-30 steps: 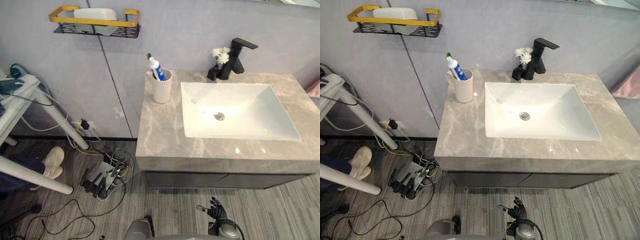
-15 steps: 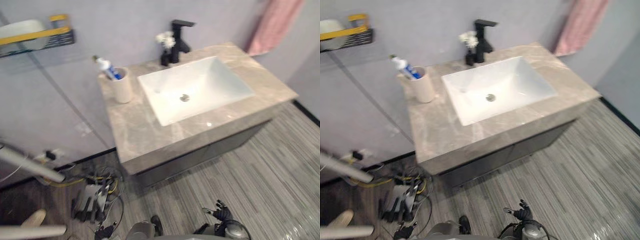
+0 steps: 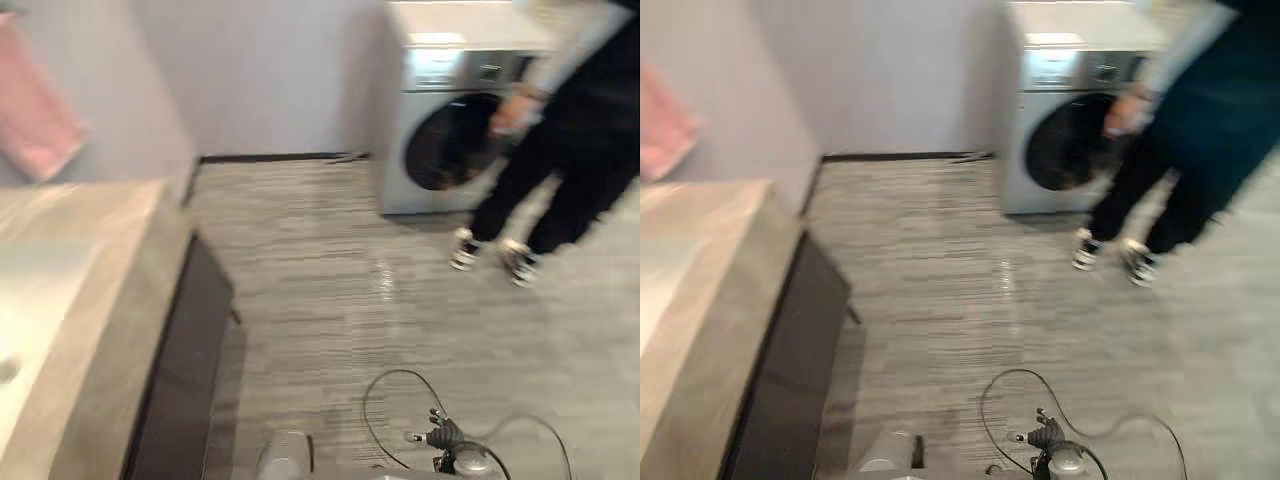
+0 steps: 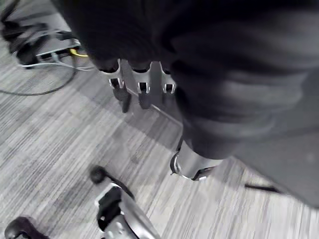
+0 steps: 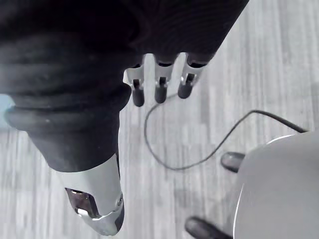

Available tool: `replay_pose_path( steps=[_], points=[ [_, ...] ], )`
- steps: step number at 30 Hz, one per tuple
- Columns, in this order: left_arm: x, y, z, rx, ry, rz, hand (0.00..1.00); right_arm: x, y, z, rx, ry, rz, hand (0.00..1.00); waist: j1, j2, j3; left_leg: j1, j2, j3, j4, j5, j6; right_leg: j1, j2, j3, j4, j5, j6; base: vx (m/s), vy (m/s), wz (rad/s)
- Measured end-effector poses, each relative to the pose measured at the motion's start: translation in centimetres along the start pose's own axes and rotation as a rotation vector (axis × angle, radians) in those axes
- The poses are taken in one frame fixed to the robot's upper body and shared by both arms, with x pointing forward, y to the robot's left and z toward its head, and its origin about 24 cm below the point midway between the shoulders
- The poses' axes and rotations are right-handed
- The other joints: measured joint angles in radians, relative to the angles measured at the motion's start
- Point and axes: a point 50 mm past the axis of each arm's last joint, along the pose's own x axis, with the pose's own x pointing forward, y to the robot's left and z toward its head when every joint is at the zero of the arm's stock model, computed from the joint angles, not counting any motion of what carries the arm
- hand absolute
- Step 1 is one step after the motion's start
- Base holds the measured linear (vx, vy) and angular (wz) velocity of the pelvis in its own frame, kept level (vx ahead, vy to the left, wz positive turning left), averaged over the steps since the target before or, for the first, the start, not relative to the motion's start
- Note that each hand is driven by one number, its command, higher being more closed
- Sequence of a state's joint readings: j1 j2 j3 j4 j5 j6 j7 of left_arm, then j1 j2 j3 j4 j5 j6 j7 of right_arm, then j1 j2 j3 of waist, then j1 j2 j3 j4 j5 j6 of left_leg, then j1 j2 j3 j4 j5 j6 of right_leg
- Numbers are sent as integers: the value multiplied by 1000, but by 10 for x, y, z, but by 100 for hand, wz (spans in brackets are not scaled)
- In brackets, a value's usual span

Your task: Organize washtable

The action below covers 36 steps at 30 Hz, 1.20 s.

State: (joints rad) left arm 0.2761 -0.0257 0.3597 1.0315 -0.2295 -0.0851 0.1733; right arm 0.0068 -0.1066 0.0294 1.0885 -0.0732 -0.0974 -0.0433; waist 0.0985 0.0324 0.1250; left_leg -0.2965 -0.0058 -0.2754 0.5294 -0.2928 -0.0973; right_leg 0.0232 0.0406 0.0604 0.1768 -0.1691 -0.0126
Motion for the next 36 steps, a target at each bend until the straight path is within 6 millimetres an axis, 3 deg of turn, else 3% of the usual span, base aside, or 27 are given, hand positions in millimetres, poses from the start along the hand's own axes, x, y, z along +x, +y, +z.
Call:
replay_pose_path(
  steps=[1, 2, 3, 5, 6, 8, 9, 10, 11, 13, 14, 16, 18, 19, 20, 21, 22, 23, 24, 26, 27, 29, 30, 31, 33, 35, 36],
  points=[
    [-1, -2, -2, 11, 5, -7, 0, 0, 1, 1, -2, -8, 4, 0, -1, 14, 1, 7, 9, -9, 1, 73, 22, -5, 20, 54, 20, -11, 19, 218, 281, -267],
    [2, 1, 5, 27, -9, -13, 0, -2, 7, -1, -1, -10, 16, 0, -20, 1, 8, 29, 30, 79, 1, 52, 53, -27, 12, 120, 57, -19, 32, 220, 264, -225],
    [5, -1, 17, 45, -42, -24, 0, -3, 10, -1, 15, -22, 21, 0, -42, -28, 8, 40, 44, 148, -6, 39, 70, -64, 7, 143, 92, -15, 44, 180, 264, -190],
    [8, -6, 31, 72, -78, -41, 0, -2, 13, 10, 21, -66, 23, 0, -38, -39, 23, 56, 92, 297, -14, 22, 96, -144, -1, 116, 145, 12, 69, 3, 194, -206],
    [9, -7, 33, 74, -83, -45, 0, -1, 14, 14, 16, -74, 25, 0, -42, -43, 24, 67, 106, 357, -27, 22, 105, -159, -11, 75, 147, 17, 63, -58, 210, -262],
    [9, -8, 36, 117, -92, -68, 0, 0, 14, 18, 9, -83, 27, 0, -40, -45, 30, 127, 129, 537, -75, 22, 122, -182, -139, -336, 170, 3, 29, -68, 196, -251],
    [9, -10, 36, 140, -90, -81, 0, 1, 13, 20, 8, -88, 27, 0, -47, -36, 35, 167, 141, 636, -102, 13, 138, -158, -214, -601, 182, -16, -5, -67, 168, -239],
    [9, -11, 36, 144, -85, -88, 0, 0, 15, 20, 10, -86, 32, 0, -58, -32, 37, 185, 157, 708, -109, 11, 140, -137, -244, -737, 186, -24, -25, -55, 108, -216],
    [9, -12, 36, 145, -79, -96, 0, 1, 15, 21, 10, -89, 33, 0, -57, -31, 39, 198, 170, 754, -114, 10, 140, -130, -248, -778, 186, -29, -33, -82, 70, -210],
    [10, -14, 36, 149, -64, -109, 0, 1, 15, 21, 11, -89, 36, 0, -55, -31, 40, 231, 202, 871, -123, 2, 128, -128, -246, -817, 173, -31, -38, -56, 4, -202],
    [10, -13, 35, 154, -57, -116, 0, 1, 14, 20, 15, -86, 34, 0, -59, -34, 39, 256, 216, 938, -128, -7, 113, -129, -237, -820, 136, 34, -14, -16, -54, -161],
    [10, -13, 34, 167, -50, -122, 0, 1, 9, 18, 28, -80, 22, 0, -82, -29, 40, 278, 248, 968, -109, -10, 103, -130, -179, -741, 86, 58, -18, 20, -142, -148],
    [10, -13, 34, 173, -50, -118, 0, -1, 5, 12, 46, -64, 9, 0, -85, -20, 39, 273, 318, 973, -8, -20, 85, -112, -112, -683, 22, 72, -20, 25, -193, -124],
    [11, -9, 36, 148, -63, -105, 0, -2, 2, 8, 44, -53, 2, 0, -70, -7, 42, 252, 410, 971, 159, -14, 87, -87, -50, -626, -32, 81, -34, -22, -134, -123],
    [11, -9, 38, 142, -67, -104, 0, -2, 0, 7, 41, -51, -2, 0, -66, -1, 44, 241, 447, 966, 228, -3, 104, -77, -26, -602, -48, 86, -42, -22, -149, -157],
    [11, -8, 38, 135, -67, -101, 0, -2, -2, 5, 43, -44, -6, 0, -55, 14, 49, 207, 517, 930, 367, 50, 195, -53, 18, -550, -72, 88, -46, 20, -106, -144],
    [11, -6, 39, 128, -74, -95, 0, -2, -1, 4, 45, -36, -3, 0, -52, 16, 56, 126, 515, 795, 484, 97, 227, -33, 39, -484, -88, 98, -67, 73, -68, -139],
    [10, -7, 39, 125, -77, -99, 0, -1, -1, 5, 44, -36, -1, 0, -53, 2, 56, 101, 494, 736, 502, 81, 200, -30, 40, -465, -89, 99, -69, 221, 50, -196],
    [8, -16, 32, 106, -60, -118, 0, 0, -3, 4, 47, -15, -7, 0, -50, 0, 61, 34, 359, 531, 433, 23, 103, -29, 34, -356, -95, 124, -79, 261, 142, -185],
    [7, -17, 34, 100, -76, -119, 0, 0, -5, 2, 66, -9, -14, 0, -36, 6, 61, 32, 286, 455, 206, 8, 71, -40, 19, -281, -99, 146, -53, 229, 192, -150],
    [7, -19, 36, 96, -82, -122, 0, 0, -5, 3, 72, -10, -16, 0, -37, 9, 62, 29, 276, 445, 145, 12, 64, -42, 13, -270, -98, 150, -44, 201, 255, -69],
    [7, -23, 40, 74, -96, -128, 0, 0, -8, 1, 93, -5, -27, 0, -36, 16, 61, 51, 243, 410, -90, 73, -13, -45, -12, -248, -103, 156, -7, 183, 277, -32],
    [7, -25, 41, 70, -102, -126, 0, -1, -7, 0, 98, 1, -27, 0, -35, 5, 58, 76, 205, 414, -145, 136, -4, -36, -47, -236, -115, 158, 25, 160, 279, -2],
    [8, -23, 45, 73, -120, -116, 0, -1, -2, -1, 107, 3, -18, 0, -40, -20, 52, 98, 156, 414, -193, 153, 18, -30, -89, -238, -129, 162, 48, 157, 282, 10],
    [8, -21, 49, 96, -134, -117, 0, -1, 1, -1, 112, 4, -13, 0, -55, -35, 45, 104, 114, 418, -211, 162, 32, -24, -131, -252, -130, 157, 75, 102, 220, 35],
    [8, -22, 50, 123, -139, -123, 0, -2, 3, -3, 119, 9, -7, 0, -55, -41, 43, 122, 63, 417, -212, 177, 87, 8, -170, -256, -136, 160, 99, 118, 294, 31],
    [8, -22, 50, 124, -139, -123, 0, -2, 4, -3, 119, 9, -6, 0, -55, -42, 42, 130, 54, 417, -214, 173, 93, 16, -178, -257, -138, 161, 105, 93, 264, 9]
  ],
)
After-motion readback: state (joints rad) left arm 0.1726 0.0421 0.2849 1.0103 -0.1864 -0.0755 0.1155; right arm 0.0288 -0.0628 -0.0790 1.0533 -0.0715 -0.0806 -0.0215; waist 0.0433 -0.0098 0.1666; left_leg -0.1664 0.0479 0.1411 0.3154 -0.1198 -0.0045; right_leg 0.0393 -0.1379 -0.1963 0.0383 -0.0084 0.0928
